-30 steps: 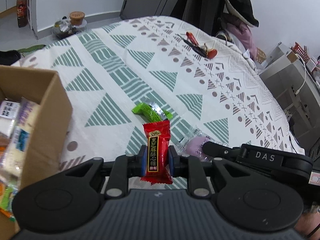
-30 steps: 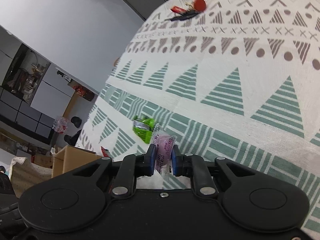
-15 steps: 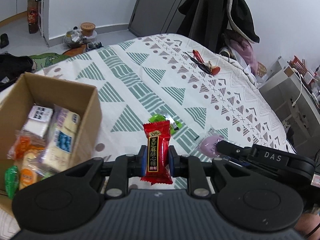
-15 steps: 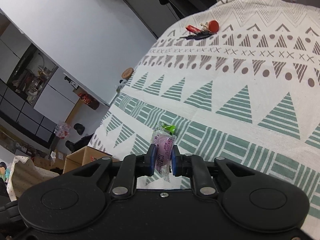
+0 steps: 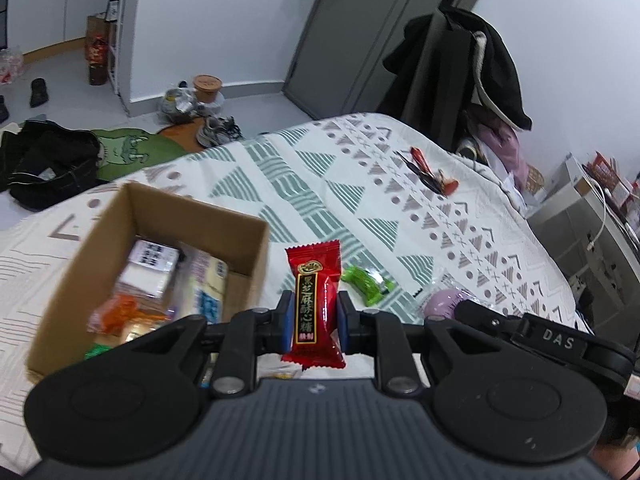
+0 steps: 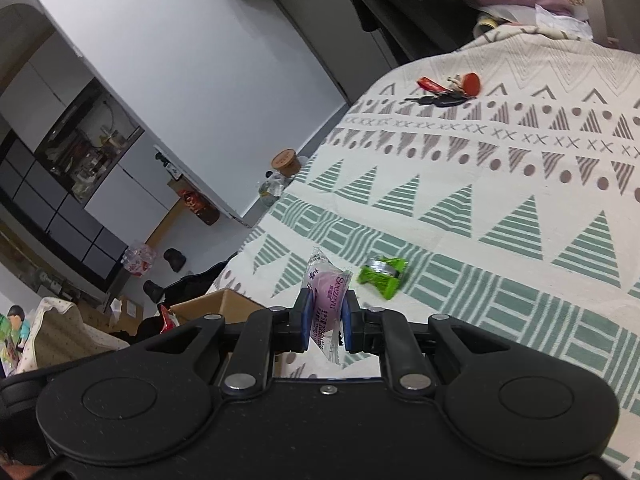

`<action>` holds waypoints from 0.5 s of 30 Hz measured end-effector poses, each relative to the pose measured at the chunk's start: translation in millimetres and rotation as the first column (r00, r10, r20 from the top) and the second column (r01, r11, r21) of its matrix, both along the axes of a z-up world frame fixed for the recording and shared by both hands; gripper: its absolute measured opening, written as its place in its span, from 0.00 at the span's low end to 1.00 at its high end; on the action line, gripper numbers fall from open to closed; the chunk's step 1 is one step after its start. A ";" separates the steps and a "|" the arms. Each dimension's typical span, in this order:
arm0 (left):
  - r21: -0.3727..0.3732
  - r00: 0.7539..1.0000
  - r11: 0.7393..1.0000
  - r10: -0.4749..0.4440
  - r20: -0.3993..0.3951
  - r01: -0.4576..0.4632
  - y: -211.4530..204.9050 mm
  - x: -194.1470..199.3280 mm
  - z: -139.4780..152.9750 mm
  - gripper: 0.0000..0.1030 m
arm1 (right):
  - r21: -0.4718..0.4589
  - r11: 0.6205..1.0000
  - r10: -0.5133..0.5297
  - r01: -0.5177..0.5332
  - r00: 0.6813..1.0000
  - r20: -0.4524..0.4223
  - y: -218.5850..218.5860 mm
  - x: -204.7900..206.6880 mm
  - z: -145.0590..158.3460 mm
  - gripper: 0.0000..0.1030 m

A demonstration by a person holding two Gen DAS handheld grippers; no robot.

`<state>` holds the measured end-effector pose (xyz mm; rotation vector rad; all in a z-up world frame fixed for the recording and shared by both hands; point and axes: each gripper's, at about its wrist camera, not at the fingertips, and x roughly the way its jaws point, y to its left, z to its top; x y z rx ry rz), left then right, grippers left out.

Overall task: Organize snacks
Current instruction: 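Carry the red packet into the box with the left gripper while the right gripper drops the pink packet in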

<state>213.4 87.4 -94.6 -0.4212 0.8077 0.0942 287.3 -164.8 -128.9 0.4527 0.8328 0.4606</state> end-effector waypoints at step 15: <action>0.009 0.994 0.994 0.113 0.008 -0.113 67.3 -20.7 5.9 0.20 | 0.026 1.000 0.009 -0.009 0.999 0.032 37.6 -8.1 10.8 0.15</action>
